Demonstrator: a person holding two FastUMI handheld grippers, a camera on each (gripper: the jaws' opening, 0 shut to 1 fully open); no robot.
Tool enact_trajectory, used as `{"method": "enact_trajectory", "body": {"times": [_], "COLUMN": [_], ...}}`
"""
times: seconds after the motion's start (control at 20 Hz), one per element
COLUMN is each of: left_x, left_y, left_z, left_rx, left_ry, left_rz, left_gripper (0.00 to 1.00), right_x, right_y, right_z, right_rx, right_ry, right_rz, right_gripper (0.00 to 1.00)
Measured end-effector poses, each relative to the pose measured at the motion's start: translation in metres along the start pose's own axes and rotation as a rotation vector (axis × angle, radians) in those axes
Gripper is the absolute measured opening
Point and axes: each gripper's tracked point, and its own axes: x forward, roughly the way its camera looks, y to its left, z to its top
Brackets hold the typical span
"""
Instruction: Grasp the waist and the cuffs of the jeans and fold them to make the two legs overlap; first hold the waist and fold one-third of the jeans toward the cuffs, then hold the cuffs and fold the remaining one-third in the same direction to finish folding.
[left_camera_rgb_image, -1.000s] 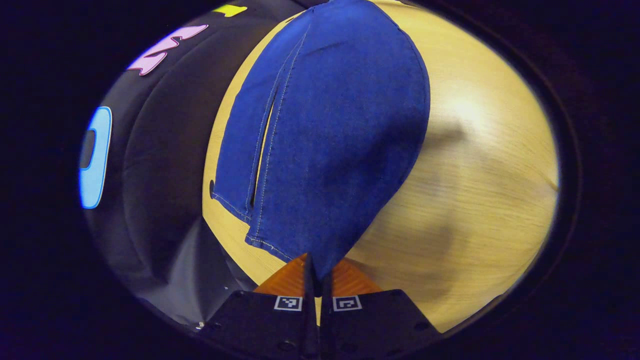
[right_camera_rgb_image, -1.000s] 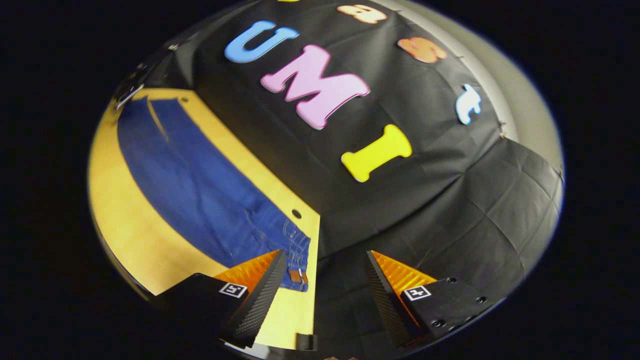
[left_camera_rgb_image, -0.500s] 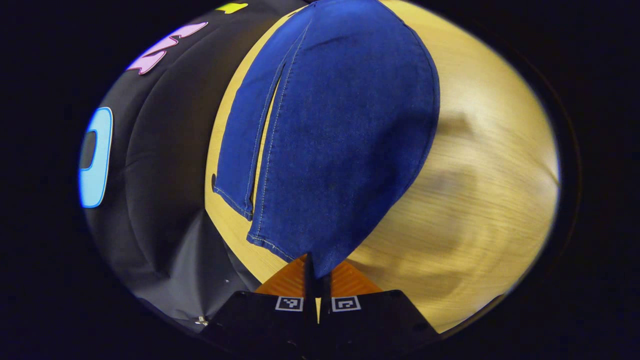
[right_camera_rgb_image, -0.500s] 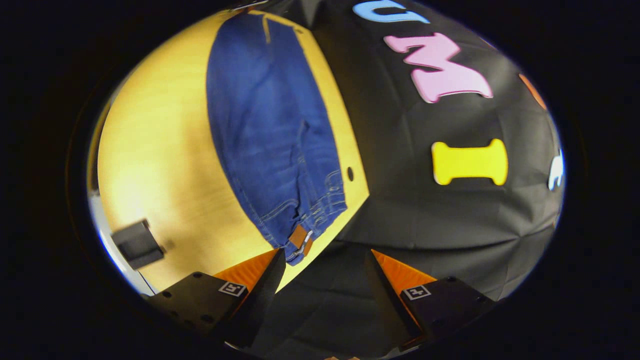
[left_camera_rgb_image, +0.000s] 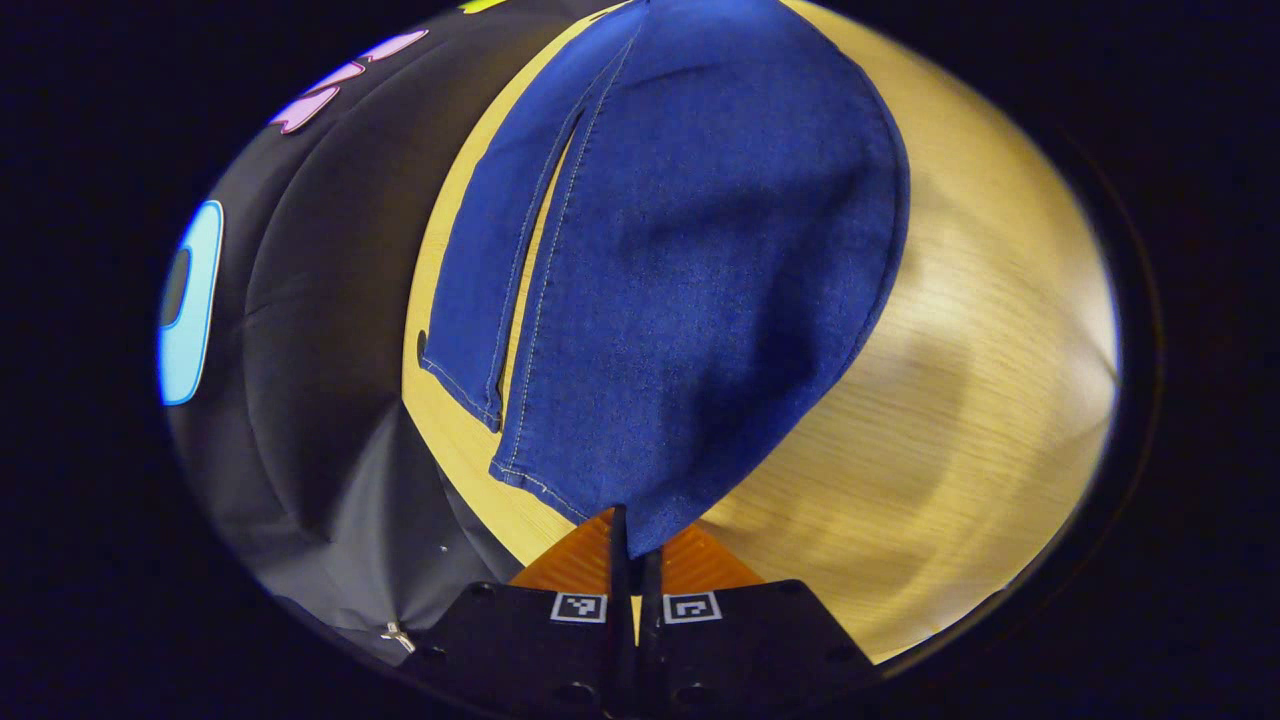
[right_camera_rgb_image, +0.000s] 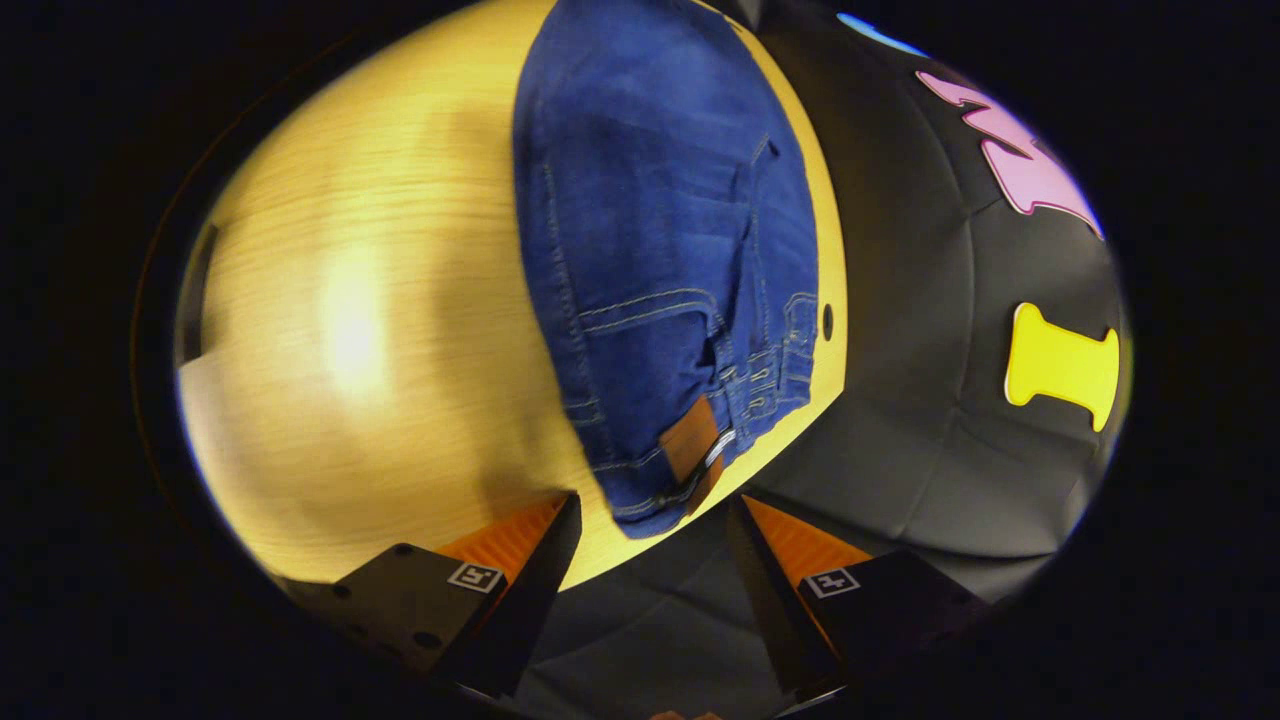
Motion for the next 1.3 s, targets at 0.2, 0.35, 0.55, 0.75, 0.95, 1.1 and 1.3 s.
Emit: {"method": "enact_trajectory", "body": {"times": [0.2,0.35,0.55,0.75,0.95,1.1,1.3], "left_x": [0.000,-0.001,-0.001,-0.001,-0.006,-0.008,-0.027], "left_y": [0.002,0.003,0.003,0.002,-0.002,0.002,0.027], "left_z": [0.003,0.004,0.006,0.007,0.009,0.016,0.040], "left_rx": [-0.009,-0.030,-0.044,-0.072,-0.167,-0.280,-0.636], "left_ry": [0.014,0.027,0.041,0.056,0.066,0.061,0.006], "left_rz": [0.026,0.045,0.071,0.081,-0.035,-0.128,-0.333], "left_gripper": [0.06,0.06,0.06,0.06,0.06,0.04,0.07], "right_x": [0.007,0.024,0.038,0.035,0.025,0.014,-0.005], "right_y": [-0.011,-0.007,-0.014,-0.006,-0.012,-0.038,-0.099], "right_z": [0.026,0.029,0.029,0.034,0.029,0.030,0.045], "right_rx": [-0.157,-0.160,-0.107,0.042,-0.066,-0.016,0.113], "right_ry": [-0.059,-0.044,-0.018,-0.054,-0.069,-0.062,-0.055], "right_rz": [-0.078,-0.057,-0.056,0.066,0.071,0.044,0.032], "right_gripper": [0.92,0.68,0.27,0.09,0.08,0.08,0.08]}}
